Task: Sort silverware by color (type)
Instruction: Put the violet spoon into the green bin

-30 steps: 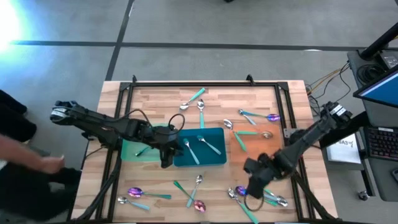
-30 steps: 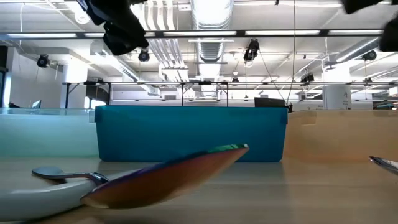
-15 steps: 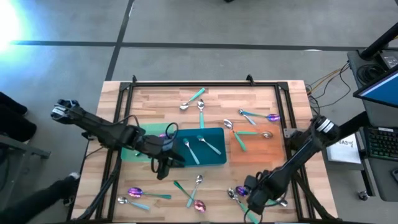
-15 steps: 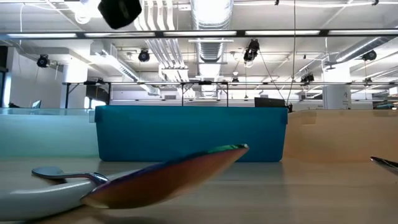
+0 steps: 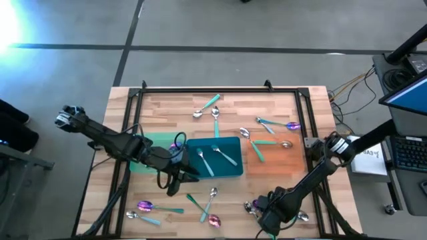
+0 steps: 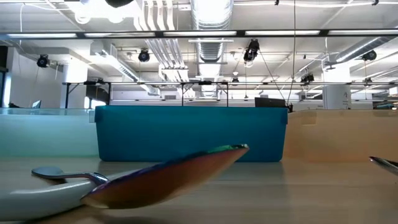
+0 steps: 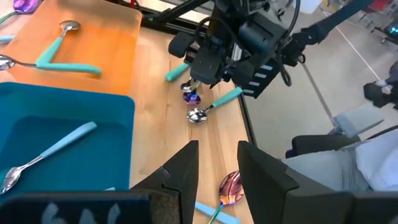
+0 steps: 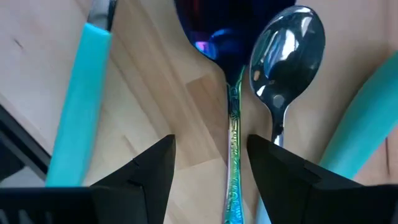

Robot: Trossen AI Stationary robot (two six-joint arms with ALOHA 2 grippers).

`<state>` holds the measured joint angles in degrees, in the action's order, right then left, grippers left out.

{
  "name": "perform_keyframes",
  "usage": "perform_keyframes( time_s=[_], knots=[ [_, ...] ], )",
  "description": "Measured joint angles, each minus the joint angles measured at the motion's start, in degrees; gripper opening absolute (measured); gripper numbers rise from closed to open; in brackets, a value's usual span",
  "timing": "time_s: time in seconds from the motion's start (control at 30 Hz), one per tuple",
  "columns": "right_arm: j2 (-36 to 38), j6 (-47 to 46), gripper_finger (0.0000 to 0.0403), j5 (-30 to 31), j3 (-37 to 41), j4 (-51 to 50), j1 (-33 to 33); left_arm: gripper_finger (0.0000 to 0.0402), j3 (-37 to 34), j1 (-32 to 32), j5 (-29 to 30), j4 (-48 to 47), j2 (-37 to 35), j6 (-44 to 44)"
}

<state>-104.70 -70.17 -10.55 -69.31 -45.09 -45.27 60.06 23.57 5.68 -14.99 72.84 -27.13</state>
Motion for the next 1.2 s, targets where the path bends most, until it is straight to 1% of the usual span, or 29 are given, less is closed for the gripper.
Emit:
perform_keyframes(
  time_s=[0.23, 0.33, 0.4, 0.47, 0.63, 0.67, 0.87, 1.03, 1.1, 1.2],
  knots=[
    [-0.82, 1.88, 0.0193, 0.31, -0.08, -0.84, 0.02, 0.0095, 0.08, 0.02, 0.9, -0.01, 0.04, -0.42],
    [-0.57, 2.61, 0.0183, 1.16, -0.01, -0.82, -0.03, 0.0095, 0.08, 0.02, 1.34, -0.01, 0.04, -0.42],
    [-0.73, 3.41, 0.0162, 1.15, 0.03, -0.96, -0.01, 0.0095, 0.08, 0.02, 1.35, -0.01, 0.04, -0.42],
    [-1.2, 4.42, 0.0132, 1.39, 0.03, -1.33, 0.04, 0.0095, 0.08, 0.02, 1.35, -0.01, 0.04, -0.4],
    [-1.8, 6.84, 0.0036, 1.33, 0.19, -1.99, 0.4, 0.0095, 0.08, 0.02, 1.34, -0.01, 0.04, -0.07],
    [-1.67, 7.13, 0.0023, 1.37, 0.19, -1.92, 0.41, 0.0095, 0.08, 0.02, 1.34, -0.01, 0.04, -0.05],
    [0.5, 7.65, 0.0012, 1.51, 0.41, -1.63, 0.39, 0.0095, 0.08, 0.02, 1.32, -0.01, 0.04, 0.0],
    [4.75, 9.48, 0.0011, 2.62, 0.02, -0.43, 0.47, 0.0095, 0.08, 0.02, 1.31, -0.16, 0.04, 0.46],
    [6.27, 10.46, 0.001, 4.13, -0.5, -0.26, 0.47, 0.0095, 0.08, 0.0, 0.5, -1.56, 0.22, 1.17],
    [8.55, 11.39, 0.001, 9.02, -0.79, -0.95, 0.5, 0.0095, 0.02, -0.29, -2.41, -5.01, 0.94, 0.43]
  ],
)
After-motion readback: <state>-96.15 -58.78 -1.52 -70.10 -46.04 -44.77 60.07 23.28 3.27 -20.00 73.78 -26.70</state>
